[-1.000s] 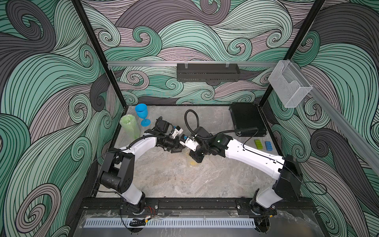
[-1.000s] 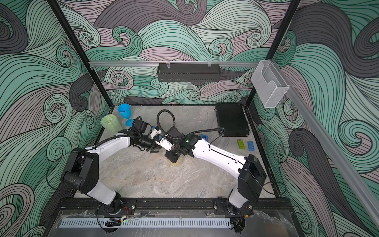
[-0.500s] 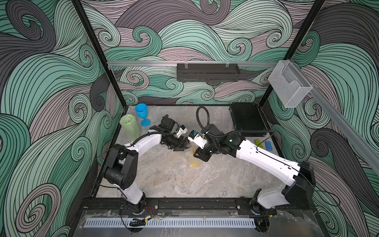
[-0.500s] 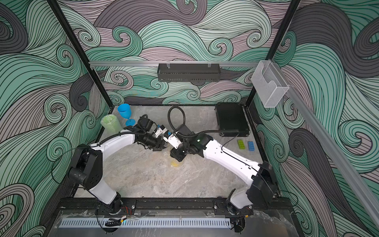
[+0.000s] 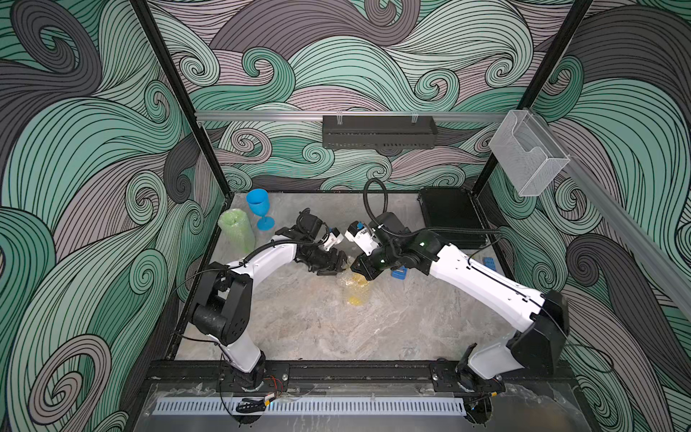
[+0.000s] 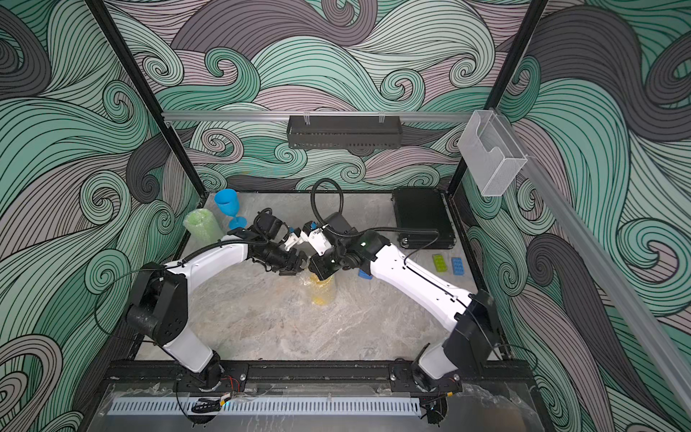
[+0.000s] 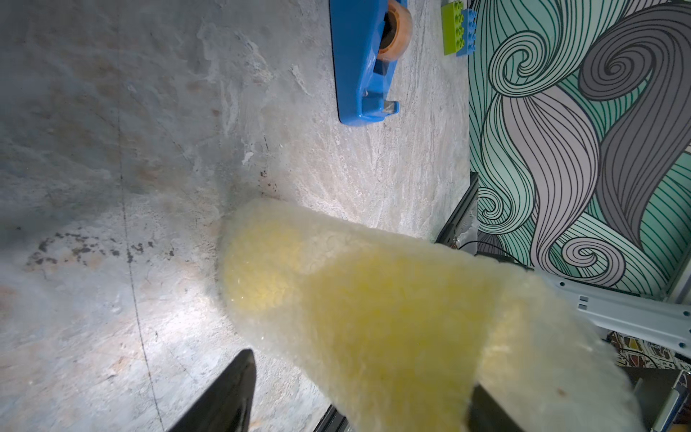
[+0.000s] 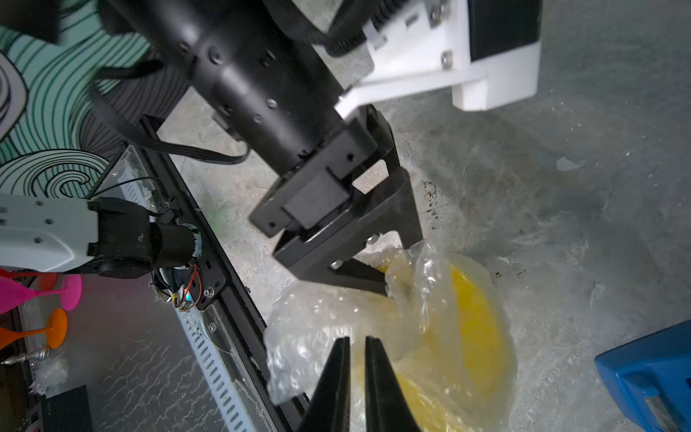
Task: Wrap wine glasses in bubble wrap
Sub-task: Wrap the wine glass in bubble wrap.
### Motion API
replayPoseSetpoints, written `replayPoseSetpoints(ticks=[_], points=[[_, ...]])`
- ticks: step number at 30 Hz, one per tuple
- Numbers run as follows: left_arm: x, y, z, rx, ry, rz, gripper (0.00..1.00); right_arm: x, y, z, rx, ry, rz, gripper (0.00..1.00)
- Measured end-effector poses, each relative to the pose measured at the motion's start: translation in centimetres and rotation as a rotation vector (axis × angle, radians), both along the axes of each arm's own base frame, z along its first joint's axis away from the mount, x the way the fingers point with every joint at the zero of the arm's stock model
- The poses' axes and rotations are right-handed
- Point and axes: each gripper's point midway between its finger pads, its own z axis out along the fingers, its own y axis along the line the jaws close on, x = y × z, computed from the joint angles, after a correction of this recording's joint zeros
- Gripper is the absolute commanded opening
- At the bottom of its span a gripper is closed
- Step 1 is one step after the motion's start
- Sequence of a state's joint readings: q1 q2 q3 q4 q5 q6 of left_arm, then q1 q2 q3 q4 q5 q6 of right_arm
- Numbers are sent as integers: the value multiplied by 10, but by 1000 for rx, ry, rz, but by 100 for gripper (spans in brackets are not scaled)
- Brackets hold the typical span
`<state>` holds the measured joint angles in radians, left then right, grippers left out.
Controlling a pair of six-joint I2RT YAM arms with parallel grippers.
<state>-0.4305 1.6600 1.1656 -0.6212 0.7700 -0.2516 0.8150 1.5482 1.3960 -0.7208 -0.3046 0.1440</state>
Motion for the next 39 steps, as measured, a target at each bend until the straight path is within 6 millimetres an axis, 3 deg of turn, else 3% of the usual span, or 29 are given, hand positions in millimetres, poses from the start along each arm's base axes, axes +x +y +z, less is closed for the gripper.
replayPoseSetpoints(ticks=[13, 25, 31, 39], points=[[-4, 1, 4, 33, 15, 1, 79, 8, -23, -54, -103, 115, -84, 5], [-24, 9, 49, -6, -74, -11, 84, 7, -27, -69, -144, 159, -96, 5], [-38, 15, 25, 19, -15, -17, 81, 5, -28, -69, -146, 167, -94, 5], [-30, 4, 10, -12, 65, -7, 77, 4, -28, -69, -144, 179, -97, 5]])
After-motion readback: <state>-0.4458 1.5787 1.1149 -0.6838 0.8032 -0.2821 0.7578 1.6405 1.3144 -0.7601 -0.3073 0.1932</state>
